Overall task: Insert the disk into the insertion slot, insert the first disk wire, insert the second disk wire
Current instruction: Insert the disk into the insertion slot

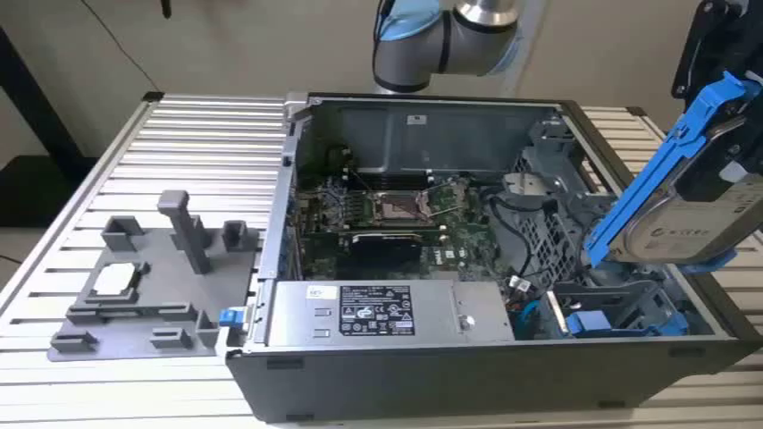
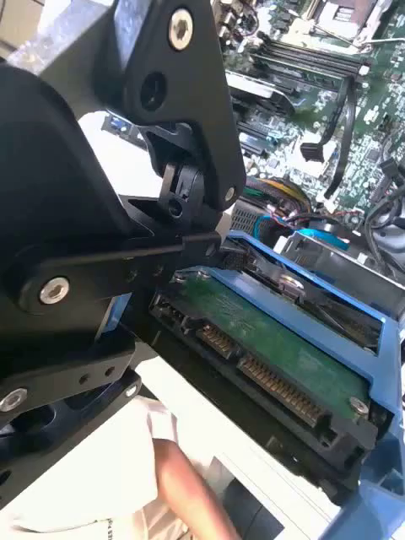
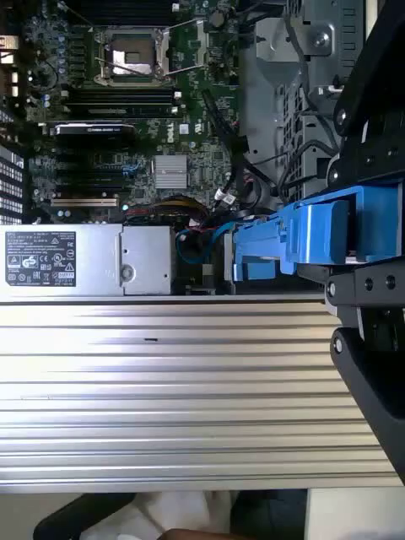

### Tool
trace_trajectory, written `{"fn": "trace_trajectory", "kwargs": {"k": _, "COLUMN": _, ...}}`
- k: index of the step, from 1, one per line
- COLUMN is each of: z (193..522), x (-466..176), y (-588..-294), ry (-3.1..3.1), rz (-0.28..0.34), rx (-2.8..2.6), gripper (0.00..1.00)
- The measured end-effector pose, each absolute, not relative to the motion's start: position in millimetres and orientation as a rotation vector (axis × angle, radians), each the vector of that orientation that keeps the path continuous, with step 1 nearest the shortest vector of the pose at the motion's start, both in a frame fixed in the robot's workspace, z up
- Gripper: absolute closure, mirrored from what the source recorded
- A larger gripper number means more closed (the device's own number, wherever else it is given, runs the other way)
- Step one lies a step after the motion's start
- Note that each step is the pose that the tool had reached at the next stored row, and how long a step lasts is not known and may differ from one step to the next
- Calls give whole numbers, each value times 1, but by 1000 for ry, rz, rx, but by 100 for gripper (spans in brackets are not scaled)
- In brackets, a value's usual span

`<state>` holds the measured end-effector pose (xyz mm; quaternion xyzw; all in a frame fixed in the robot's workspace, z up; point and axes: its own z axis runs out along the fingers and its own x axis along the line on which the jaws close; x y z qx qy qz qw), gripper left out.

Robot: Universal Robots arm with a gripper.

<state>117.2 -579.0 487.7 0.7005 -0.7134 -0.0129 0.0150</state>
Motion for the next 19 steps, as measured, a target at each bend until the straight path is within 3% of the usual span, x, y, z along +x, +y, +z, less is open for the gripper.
{"fn": "trace_trajectory", "kwargs": {"k": 19, "z": 486, "x": 117, "y": -579, "ry": -2220, "rz": -40, "rx": 2180, "gripper": 67}}
